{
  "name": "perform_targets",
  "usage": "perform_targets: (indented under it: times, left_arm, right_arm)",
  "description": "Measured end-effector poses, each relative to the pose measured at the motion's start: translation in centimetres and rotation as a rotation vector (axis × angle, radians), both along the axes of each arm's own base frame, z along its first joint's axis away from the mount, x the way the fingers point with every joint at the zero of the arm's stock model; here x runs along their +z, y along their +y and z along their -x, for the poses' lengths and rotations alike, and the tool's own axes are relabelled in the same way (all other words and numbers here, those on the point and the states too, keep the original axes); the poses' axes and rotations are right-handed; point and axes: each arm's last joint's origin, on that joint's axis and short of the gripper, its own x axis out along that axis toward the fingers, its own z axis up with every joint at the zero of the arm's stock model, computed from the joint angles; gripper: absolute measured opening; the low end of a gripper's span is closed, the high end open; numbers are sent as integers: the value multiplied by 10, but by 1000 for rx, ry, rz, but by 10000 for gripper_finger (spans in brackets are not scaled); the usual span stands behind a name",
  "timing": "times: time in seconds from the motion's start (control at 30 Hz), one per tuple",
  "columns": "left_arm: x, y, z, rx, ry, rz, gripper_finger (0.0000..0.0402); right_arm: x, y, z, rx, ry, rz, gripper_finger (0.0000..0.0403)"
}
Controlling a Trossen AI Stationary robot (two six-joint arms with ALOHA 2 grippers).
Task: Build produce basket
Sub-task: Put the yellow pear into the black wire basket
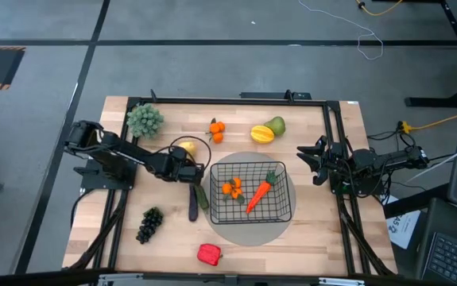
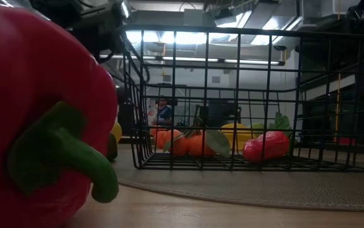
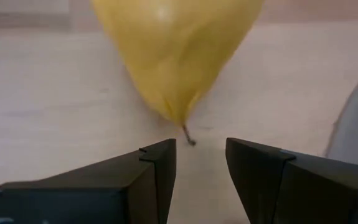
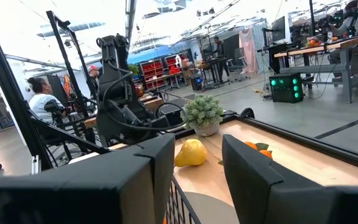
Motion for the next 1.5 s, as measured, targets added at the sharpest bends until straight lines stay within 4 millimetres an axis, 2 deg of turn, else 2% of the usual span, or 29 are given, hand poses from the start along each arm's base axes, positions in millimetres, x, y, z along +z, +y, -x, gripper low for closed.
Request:
perform_targets:
  times: [0.2, 0.93, 1.07, 1.3, 1.5]
  left_arm:
    - [-14, -1, -6, 2, 29, 0, 127]
    - [-15, 12, -5, 34, 56, -44, 125]
    - [-15, 13, -3, 34, 76, -47, 96]
    - [-15, 13, -1, -7, 120, -64, 9]
    - [-15, 12, -1, -30, 133, -100, 1]
  right_arm:
    - [1, 0, 0, -2, -8, -1, 131]
    - [1, -1, 1, -44, -13, -12, 131]
    - [1, -1, 1, -43, -10, -13, 131]
    - [0, -1, 0, -43, -3, -12, 131]
    - [0, -1, 0, -42, -2, -13, 131]
